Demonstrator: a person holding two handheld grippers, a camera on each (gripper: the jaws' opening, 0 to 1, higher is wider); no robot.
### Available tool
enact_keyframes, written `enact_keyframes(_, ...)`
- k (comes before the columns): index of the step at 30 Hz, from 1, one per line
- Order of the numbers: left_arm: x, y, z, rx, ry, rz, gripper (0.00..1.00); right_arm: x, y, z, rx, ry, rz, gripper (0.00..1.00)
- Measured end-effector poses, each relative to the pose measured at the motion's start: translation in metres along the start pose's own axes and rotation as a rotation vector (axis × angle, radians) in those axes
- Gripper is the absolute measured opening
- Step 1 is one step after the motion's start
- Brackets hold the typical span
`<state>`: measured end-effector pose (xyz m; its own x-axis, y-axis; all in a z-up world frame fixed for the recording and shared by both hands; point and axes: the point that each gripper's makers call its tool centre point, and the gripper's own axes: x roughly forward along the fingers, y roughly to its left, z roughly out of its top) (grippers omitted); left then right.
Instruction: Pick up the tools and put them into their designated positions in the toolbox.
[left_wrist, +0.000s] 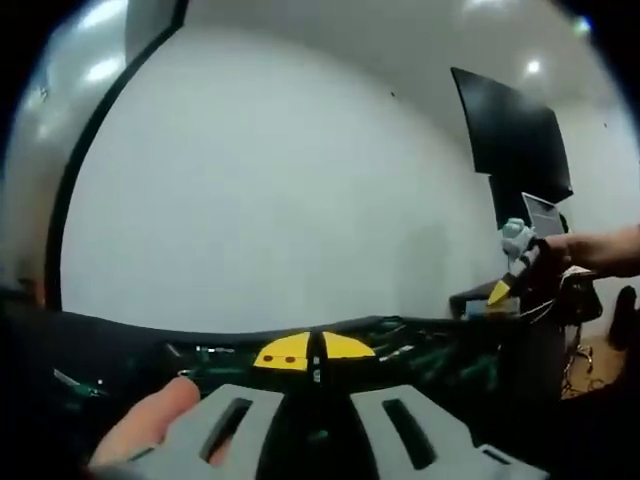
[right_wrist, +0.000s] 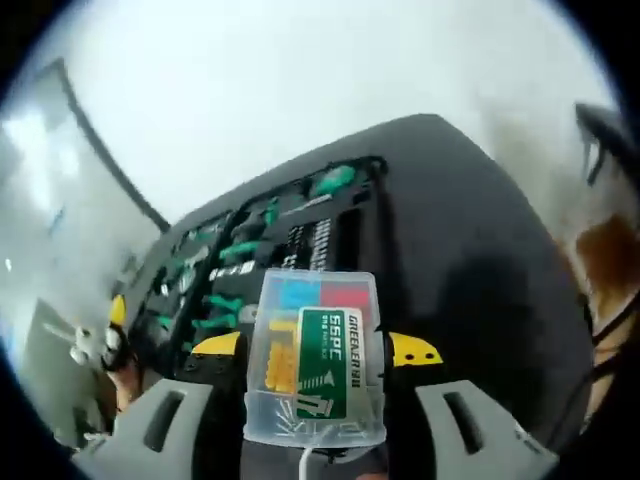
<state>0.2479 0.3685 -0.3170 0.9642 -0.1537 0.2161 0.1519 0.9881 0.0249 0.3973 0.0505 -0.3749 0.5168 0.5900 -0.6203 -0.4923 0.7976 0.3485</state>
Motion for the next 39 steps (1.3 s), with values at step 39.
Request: enact_keyframes(39, 0.084, -0.234, -0.039, 0.255, 0.568, -0.614, 0.05, -0.054, -0.021, -0.008, -0.131, -0.328, -0.066, 0.16)
